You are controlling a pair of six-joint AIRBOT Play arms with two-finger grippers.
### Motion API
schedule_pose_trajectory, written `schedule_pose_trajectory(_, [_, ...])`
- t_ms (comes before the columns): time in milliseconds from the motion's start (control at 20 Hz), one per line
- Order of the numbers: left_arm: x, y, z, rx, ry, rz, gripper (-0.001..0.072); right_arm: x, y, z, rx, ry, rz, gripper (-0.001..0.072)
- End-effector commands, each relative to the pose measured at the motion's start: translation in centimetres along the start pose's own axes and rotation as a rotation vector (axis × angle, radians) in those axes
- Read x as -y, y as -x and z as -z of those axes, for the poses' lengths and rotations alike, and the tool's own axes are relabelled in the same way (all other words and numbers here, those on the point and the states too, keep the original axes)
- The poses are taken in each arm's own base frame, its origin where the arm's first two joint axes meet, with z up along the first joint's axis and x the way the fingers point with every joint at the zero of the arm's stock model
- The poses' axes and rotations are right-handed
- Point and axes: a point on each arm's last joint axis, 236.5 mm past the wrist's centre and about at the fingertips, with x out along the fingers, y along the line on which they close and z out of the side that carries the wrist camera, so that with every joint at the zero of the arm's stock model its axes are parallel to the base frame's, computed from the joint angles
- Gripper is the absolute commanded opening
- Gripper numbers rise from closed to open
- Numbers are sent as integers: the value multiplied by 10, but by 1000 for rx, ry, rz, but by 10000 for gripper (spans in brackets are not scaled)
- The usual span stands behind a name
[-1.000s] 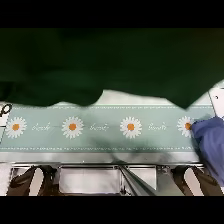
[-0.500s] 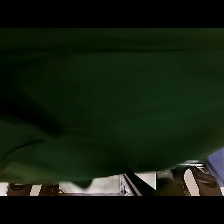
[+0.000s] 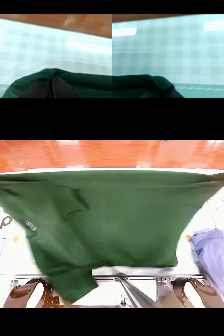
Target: Fold the shirts.
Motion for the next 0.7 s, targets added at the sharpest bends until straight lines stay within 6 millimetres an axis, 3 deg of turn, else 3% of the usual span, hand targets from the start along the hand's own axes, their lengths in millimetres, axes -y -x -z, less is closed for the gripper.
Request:
schedule_pose_trajectory(0, [-14, -116, 31, -162, 149, 68, 23, 31, -111, 9, -99, -85, -76, 26])
schedule_pose_trajectory(150, [-48, -205, 58, -254, 214, 21, 23, 66, -200, 28, -200, -179, -92, 26])
schedule_pose_trajectory(300, [-69, -274, 75, -310, 252, 2, 23, 84, -269, 27, -204, -274, -139, 26])
schedule_pose_trajectory(500, [-65, -333, 92, -358, 342, 58, 23, 93, -331, 21, -238, -381, -200, 26])
schedule_pose_trajectory(650, [-63, -356, 99, -377, 336, 64, 23, 94, -358, 18, -262, -407, -216, 26])
